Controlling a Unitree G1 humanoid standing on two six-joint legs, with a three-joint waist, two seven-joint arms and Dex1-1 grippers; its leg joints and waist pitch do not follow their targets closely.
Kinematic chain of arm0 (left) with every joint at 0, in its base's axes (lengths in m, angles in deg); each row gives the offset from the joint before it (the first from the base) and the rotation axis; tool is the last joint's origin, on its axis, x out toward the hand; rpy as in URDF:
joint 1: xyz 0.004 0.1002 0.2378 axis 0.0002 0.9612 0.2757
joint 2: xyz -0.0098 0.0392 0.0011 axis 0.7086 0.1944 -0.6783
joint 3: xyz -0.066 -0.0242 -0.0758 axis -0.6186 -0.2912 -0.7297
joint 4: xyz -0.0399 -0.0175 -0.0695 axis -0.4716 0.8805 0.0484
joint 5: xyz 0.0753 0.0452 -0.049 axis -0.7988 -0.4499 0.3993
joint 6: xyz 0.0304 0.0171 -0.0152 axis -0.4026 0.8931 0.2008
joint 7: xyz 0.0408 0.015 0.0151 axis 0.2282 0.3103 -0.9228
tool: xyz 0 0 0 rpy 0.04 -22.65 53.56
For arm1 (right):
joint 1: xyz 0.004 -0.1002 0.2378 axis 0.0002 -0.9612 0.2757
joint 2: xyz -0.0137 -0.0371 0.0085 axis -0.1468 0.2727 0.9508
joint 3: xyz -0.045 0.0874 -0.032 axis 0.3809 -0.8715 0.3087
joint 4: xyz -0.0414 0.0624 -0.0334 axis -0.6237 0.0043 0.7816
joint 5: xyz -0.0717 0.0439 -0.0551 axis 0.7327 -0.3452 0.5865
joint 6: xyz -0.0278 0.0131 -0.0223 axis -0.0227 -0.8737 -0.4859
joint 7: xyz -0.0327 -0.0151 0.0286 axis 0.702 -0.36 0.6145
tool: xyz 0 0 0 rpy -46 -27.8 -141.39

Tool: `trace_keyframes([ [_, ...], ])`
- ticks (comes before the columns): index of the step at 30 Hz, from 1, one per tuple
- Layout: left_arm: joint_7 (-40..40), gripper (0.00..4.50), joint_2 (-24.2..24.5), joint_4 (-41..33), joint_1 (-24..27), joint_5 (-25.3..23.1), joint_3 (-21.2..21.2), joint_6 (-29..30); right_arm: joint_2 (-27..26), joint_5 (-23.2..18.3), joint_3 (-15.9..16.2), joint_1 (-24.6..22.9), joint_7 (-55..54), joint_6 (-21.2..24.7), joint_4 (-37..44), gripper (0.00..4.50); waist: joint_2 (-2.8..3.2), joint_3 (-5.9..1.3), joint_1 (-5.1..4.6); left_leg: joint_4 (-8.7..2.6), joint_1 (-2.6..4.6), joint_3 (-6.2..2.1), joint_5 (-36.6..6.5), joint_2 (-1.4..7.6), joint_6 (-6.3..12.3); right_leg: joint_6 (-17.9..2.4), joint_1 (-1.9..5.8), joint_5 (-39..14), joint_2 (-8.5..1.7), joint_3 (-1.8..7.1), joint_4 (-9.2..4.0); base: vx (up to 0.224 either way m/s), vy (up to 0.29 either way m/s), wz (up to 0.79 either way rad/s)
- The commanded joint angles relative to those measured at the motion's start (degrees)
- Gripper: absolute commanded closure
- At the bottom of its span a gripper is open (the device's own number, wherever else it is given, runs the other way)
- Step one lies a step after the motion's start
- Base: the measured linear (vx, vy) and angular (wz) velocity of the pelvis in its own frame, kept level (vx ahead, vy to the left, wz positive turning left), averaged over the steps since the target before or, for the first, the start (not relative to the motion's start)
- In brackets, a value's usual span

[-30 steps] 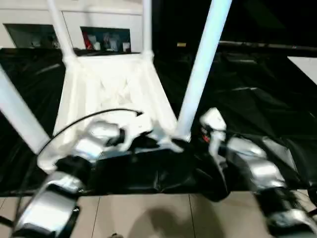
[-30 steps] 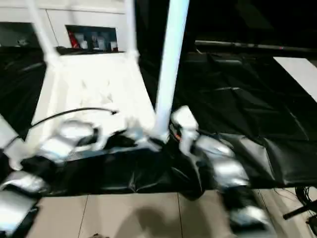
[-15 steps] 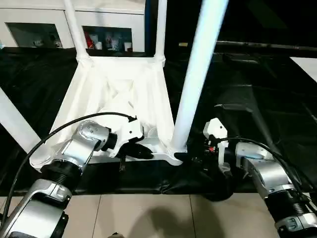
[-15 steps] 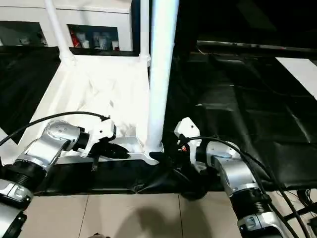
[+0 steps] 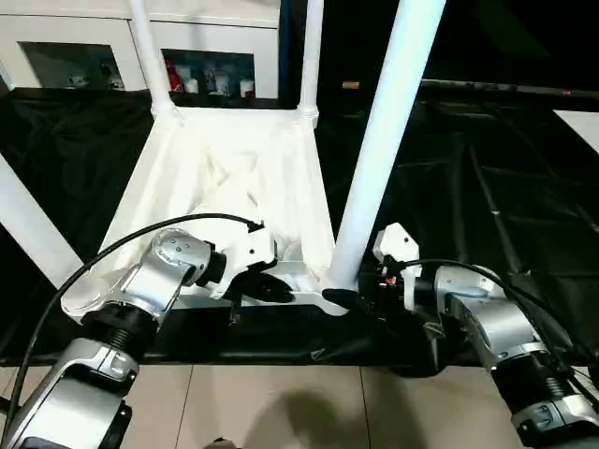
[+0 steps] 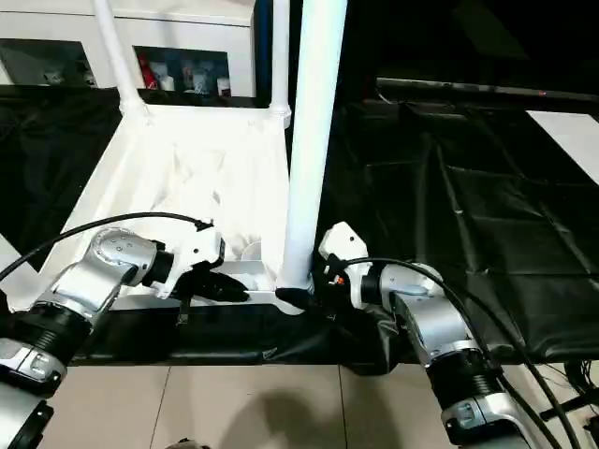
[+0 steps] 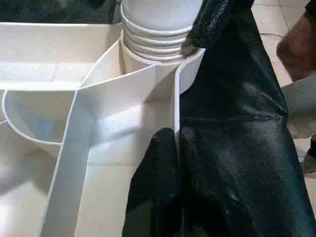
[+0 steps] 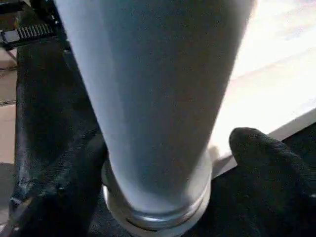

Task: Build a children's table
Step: Rotate leg to tighten

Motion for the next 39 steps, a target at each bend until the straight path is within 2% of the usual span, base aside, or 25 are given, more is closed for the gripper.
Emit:
trace_keyframes([
  [1,0.51,4.5,-0.8,-0.08,0.52,-0.65,1.86,-0.14,0.67,0.56,-0.2,1.01,-0.13,-0.33,-0.68,0.66,0.16,-3.52,-0.15,-3.5,1.32,-0.17,-9.02,1.64,2.72,-15.31,2.46,2.56,-2.79,2.29,-3.35,0.0,0.0,0.0],
  [10,-0.54,4.5,-1.0,0.55,0.54,-0.94,1.69,-0.74,1.0,0.01,-0.42,1.21,1.12,-0.08,-1.03,1.63,0.1,-3.51,-0.2,-3.47,1.3,-0.2,-9.37,1.65,2.52,-15.1,2.38,1.69,-2.8,2.3,-3.35,0.0,0.0,0.0],
  [11,-1.26,4.5,-1.21,0.87,0.45,-1.12,1.58,-0.8,0.78,0.18,-0.53,1.22,0.55,-0.07,-1.32,1.63,-0.08,-3.54,-0.26,-3.43,1.29,-0.17,-9.38,1.61,2.55,-15.12,2.41,1.74,-2.77,2.31,-3.34,0.0,0.0,0.0],
  [14,-6.47,4.5,-2.47,3.14,-0.6,-2.59,0.95,-0.97,-0.73,0.79,-1.62,1.29,-3.58,0.1,-3.33,1.78,-0.01,-3.42,-0.29,-3.5,1.31,-0.19,-10.09,1.64,2.27,-14.92,2.29,0.3,-2.88,2.36,-3.52,0.0,0.0,0.0],
  [16,-8.18,4.5,-2.99,3.96,-1.0,-2.86,0.59,-0.87,-1.24,1.09,-2.0,1.44,-5.12,0.08,-4.18,1.8,-0.05,-3.27,-0.35,-3.63,1.44,-0.2,-12.09,1.58,1.31,-14.48,2.16,-3.11,-2.97,2.39,-3.93,0.0,0.0,0.0],
  [18,-14.26,4.5,-5.99,7.04,-2.56,-2.91,-0.93,0.33,-4.02,2.11,-3.53,1.67,-12.5,1.05,-7.83,1.81,-0.13,-3.16,-0.5,-3.75,1.49,-0.2,-13.47,1.52,0.36,-13.79,2.05,-6.62,-3.03,2.45,-4.28,0.0,0.0,0.0],
  [22,-22.54,4.5,-9.38,10.74,-4.57,-4.84,-1.04,2.0,-8.16,2.53,-5.2,1.88,-21.54,3.05,-10.61,1.83,-0.01,-2.76,-0.73,-4.28,1.74,-0.52,-18.03,1.53,-1.55,-10.77,1.56,-16.28,-3.18,2.51,-5.32,0.0,0.0,0.0],
  [24,-29.61,4.5,-12.46,13.71,-6.39,-5.85,-1.67,4.05,-11.88,2.78,-6.93,2.94,-30.07,4.14,-13.11,1.84,-0.12,-2.59,-0.94,-4.41,1.76,-0.67,-19.5,1.43,-2.24,-9.54,1.41,-19.3,-3.17,2.5,-5.72,0.0,0.0,0.0],
  [26,-31.23,4.5,-13.33,14.45,-6.86,-5.88,-1.94,4.46,-12.95,2.89,-7.52,3.38,-32.74,4.31,-13.95,1.84,-0.09,-2.65,-1.02,-4.51,1.84,-0.76,-20.02,1.41,-2.6,-9.23,1.32,-20.15,-3.2,2.51,-5.81,0.0,0.0,0.0],
  [28,-33.07,4.5,-14.7,15.62,-7.64,-5.82,-2.23,4.92,-14.72,2.75,-8.02,4.17,-35.19,4.06,-15.1,1.84,0.03,-2.72,-1.2,-4.51,1.8,-0.81,-20.1,1.4,-2.56,-9.19,1.23,-19.37,-3.22,2.55,-5.9,0.0,0.0,0.0],
  [29,-36.69,4.5,-16.69,18.39,-9.47,-7.03,-1.69,4.43,-18.33,3.37,-7.79,6.43,-38.48,3.09,-17.1,1.84,0.14,-2.82,-1.44,-4.53,1.7,-0.81,-19.73,1.34,-2.64,-9.44,1.24,-17.91,-3.09,2.55,-5.77,0.0,0.0,0.0],
  [31,-36.84,4.5,-16.82,18.88,-9.82,-7.38,-1.41,4.08,-19.05,3.55,-7.38,7.0,-38.15,2.26,-17.17,1.84,0.07,-2.91,-1.63,-4.55,1.72,-0.83,-19.35,1.31,-2.53,-9.7,1.34,-16.29,-3.0,2.5,-5.67,0.0,0.0,0.0],
  [34,-35.5,4.5,-16.37,19.27,-10.11,-7.36,-1.44,3.2,-19.09,3.66,-6.01,7.35,-33.77,0.47,-15.7,1.84,0.08,-3.06,-1.56,-4.44,1.45,-0.65,-17.17,1.33,-1.05,-10.43,1.73,-11.97,-3.02,2.52,-5.47,0.0,0.0,0.0],
  [35,-34.51,4.5,-15.88,19.14,-9.93,-7.37,-1.34,2.62,-18.58,3.05,-5.68,7.04,-30.99,-0.29,-14.65,1.49,0.06,-3.09,-1.54,-4.39,1.42,-0.56,-16.29,1.31,-0.62,-10.76,1.76,-10.56,-2.96,2.51,-5.37,0.0,0.0,0.0],
  [36,-33.25,4.5,-15.37,19.01,-9.71,-7.25,-1.27,1.89,-17.98,2.7,-5.46,6.83,-29.06,-1.07,-13.78,1.29,-0.25,-3.1,-1.5,-4.3,1.36,-0.45,-15.87,1.32,-0.1,-11.0,1.86,-9.9,-2.98,2.5,-5.35,0.0,0.0,0.0],
  [39,-27.74,4.5,-13.86,18.03,-8.43,-5.8,-1.36,-1.33,-15.4,1.4,-5.68,6.41,-24.01,-2.28,-11.84,1.05,-0.18,-3.32,-1.27,-4.13,1.08,-0.45,-13.17,1.32,1.31,-11.54,2.29,-6.22,-3.01,2.44,-4.92,0.0,0.0,0.0],
])
